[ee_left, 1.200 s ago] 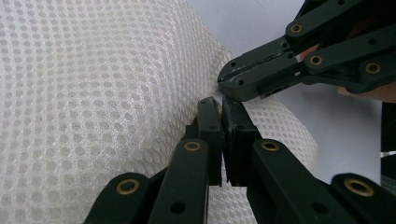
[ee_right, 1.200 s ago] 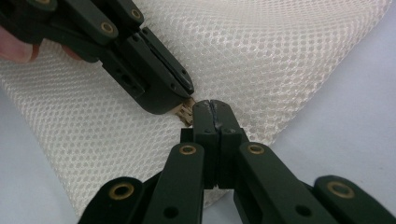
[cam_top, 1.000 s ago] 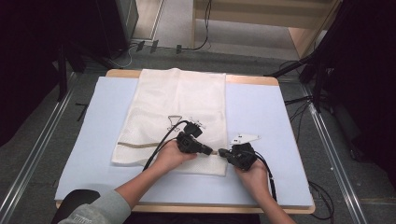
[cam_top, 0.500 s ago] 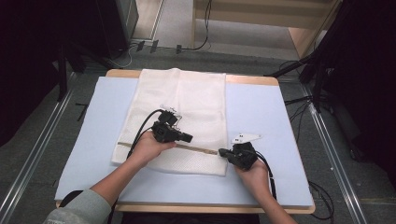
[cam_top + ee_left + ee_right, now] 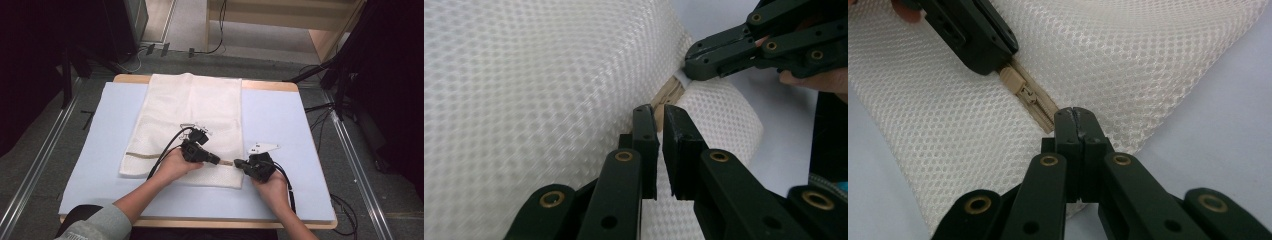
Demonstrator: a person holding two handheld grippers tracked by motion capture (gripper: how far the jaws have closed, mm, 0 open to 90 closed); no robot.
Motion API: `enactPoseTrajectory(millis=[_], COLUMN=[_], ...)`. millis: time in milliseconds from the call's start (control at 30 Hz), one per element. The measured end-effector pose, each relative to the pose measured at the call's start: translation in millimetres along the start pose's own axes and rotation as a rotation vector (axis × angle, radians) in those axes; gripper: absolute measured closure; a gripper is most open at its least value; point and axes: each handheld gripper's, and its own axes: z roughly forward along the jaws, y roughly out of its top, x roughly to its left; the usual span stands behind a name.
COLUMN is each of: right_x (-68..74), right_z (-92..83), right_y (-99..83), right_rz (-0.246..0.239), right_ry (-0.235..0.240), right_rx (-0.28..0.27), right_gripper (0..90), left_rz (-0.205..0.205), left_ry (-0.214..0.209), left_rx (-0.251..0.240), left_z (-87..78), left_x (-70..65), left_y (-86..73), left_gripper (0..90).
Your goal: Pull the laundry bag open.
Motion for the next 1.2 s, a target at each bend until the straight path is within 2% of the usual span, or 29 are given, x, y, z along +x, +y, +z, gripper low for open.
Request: enactPoseTrajectory(millis=[100, 233, 333, 400, 500, 567, 700, 767, 800, 833, 867, 900, 1000, 1067, 1167, 1200], right_x=[0.2, 0.7, 0.2, 0.6, 1.1, 1.4, 0.9, 0.8, 1.3, 1.3, 1.7, 1.3, 0.2, 1.1, 1.5, 1.6], right_z=[0.1, 0.1, 0.1, 0.1, 0.2, 0.4, 0.7, 0.7, 0.6, 0.6, 0.6, 0.7, 0.6, 0.5, 0.5, 0.4], right_y=[0.0, 0.3, 0.2, 0.2, 0.3, 0.1, 0.6, 0.6, 0.6, 0.6, 0.0, -0.4, -2.2, -2.0, -1.9, -1.5], right_rz=[-0.002, -0.004, -0.004, -0.006, -0.006, -0.010, 0.007, 0.008, 0.006, 0.006, -0.005, -0.011, -0.011, -0.019, -0.017, -0.020], right_ry=[-0.001, -0.004, 0.000, -0.004, -0.009, -0.009, -0.006, -0.006, -0.010, -0.010, -0.011, -0.006, 0.001, -0.006, -0.008, -0.009], right_rx=[0.000, 0.001, 0.000, 0.001, 0.001, 0.000, 0.005, 0.006, 0.009, 0.009, 0.004, 0.000, -0.013, -0.011, -0.009, -0.006], right_gripper=[90.0, 90.0, 90.0, 90.0, 90.0, 90.0, 90.0, 90.0, 90.0, 90.0, 90.0, 90.0, 90.0, 90.0, 90.0, 90.0], left_rz=[-0.002, -0.036, -0.009, -0.016, -0.014, 0.014, 0.016, 0.009, 0.019, 0.019, 0.007, 0.007, 0.015, -0.009, -0.018, -0.024], left_ry=[-0.007, -0.052, -0.031, -0.030, -0.026, 0.014, 0.012, 0.022, 0.035, 0.035, 0.019, 0.019, 0.041, 0.046, 0.050, 0.053], left_rx=[-0.002, -0.023, -0.014, -0.015, -0.015, -0.020, -0.012, 0.008, 0.013, 0.013, 0.019, 0.019, 0.019, 0.008, 0.009, 0.012], left_z=[5.9, 12.7, 16.4, 17.2, 17.4, 16.2, 11.3, 3.6, -1.4, -1.4, -12.7, -12.7, -30.2, -46.4, -54.4, -65.2], left_x=[-0.1, 2.1, -1.4, -0.9, -1.1, -6.9, -5.9, -3.0, -0.4, -0.4, 6.2, 6.2, 13.2, 24.4, 29.3, 35.6], left_y=[0.7, 2.4, 2.8, 3.2, 3.5, 3.2, 4.1, 3.4, 2.5, 2.5, -0.1, -0.1, -8.4, -18.5, -24.1, -31.5], left_gripper=[82.6, 78.5, 84.4, 86.9, 88.0, 88.6, 88.9, 89.0, 89.0, 89.0, 89.0, 88.9, 88.9, 88.9, 88.9, 88.9])
